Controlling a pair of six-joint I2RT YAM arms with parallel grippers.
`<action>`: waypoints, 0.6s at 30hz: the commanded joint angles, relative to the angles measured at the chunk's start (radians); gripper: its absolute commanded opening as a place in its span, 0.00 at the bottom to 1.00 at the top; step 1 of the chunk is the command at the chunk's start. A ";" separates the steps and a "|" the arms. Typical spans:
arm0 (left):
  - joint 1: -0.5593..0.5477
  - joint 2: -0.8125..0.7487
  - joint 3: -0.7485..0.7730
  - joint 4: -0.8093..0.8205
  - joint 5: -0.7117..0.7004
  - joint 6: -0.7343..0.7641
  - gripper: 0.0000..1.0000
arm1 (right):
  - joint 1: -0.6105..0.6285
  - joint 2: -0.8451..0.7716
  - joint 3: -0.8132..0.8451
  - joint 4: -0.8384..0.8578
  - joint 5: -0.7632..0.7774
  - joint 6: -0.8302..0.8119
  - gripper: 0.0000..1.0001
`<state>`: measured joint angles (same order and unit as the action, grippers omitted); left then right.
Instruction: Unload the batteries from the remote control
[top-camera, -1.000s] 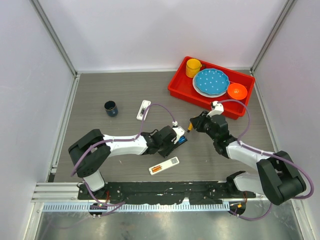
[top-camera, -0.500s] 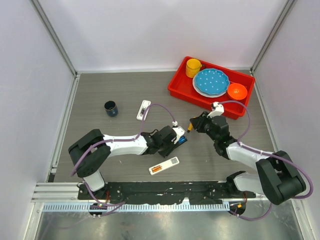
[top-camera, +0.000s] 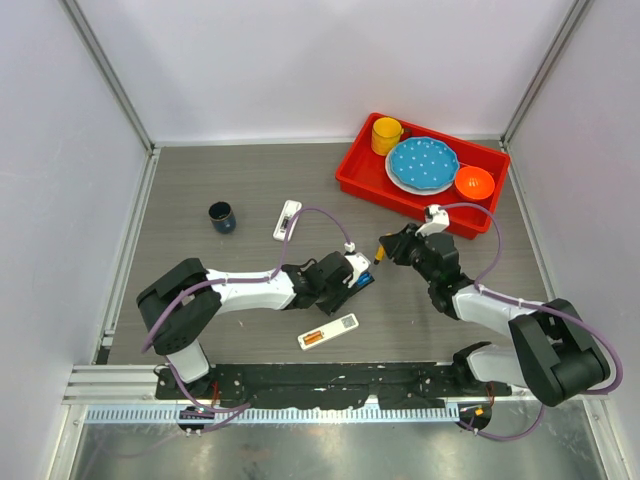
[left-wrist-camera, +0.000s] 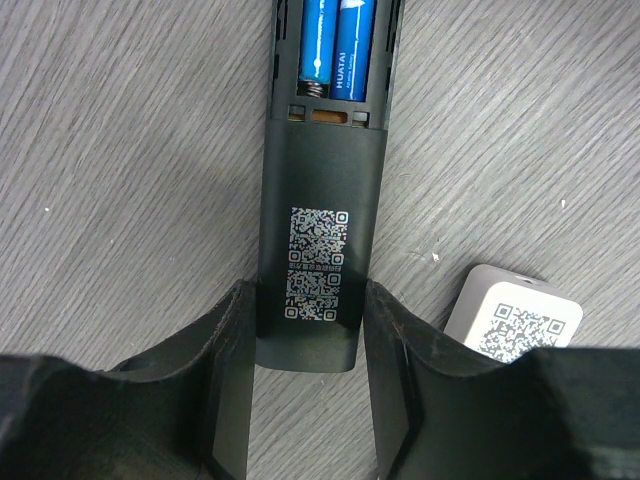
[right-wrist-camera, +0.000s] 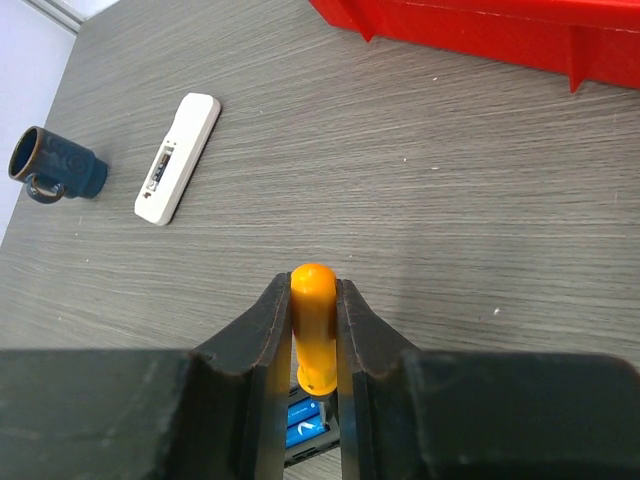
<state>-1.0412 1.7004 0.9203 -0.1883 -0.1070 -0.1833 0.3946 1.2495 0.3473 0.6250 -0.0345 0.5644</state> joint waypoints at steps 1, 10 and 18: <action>-0.031 0.085 -0.047 -0.060 0.061 -0.024 0.13 | 0.018 0.002 -0.007 0.050 -0.119 0.109 0.01; -0.029 0.081 -0.051 -0.054 0.069 -0.025 0.02 | 0.016 -0.030 0.013 0.036 -0.140 0.157 0.01; -0.029 0.084 -0.054 -0.057 0.072 -0.031 0.00 | 0.016 -0.042 0.032 0.019 -0.169 0.201 0.01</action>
<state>-1.0424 1.7008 0.9199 -0.1890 -0.1116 -0.1978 0.3847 1.2491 0.3477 0.6346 -0.0452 0.6296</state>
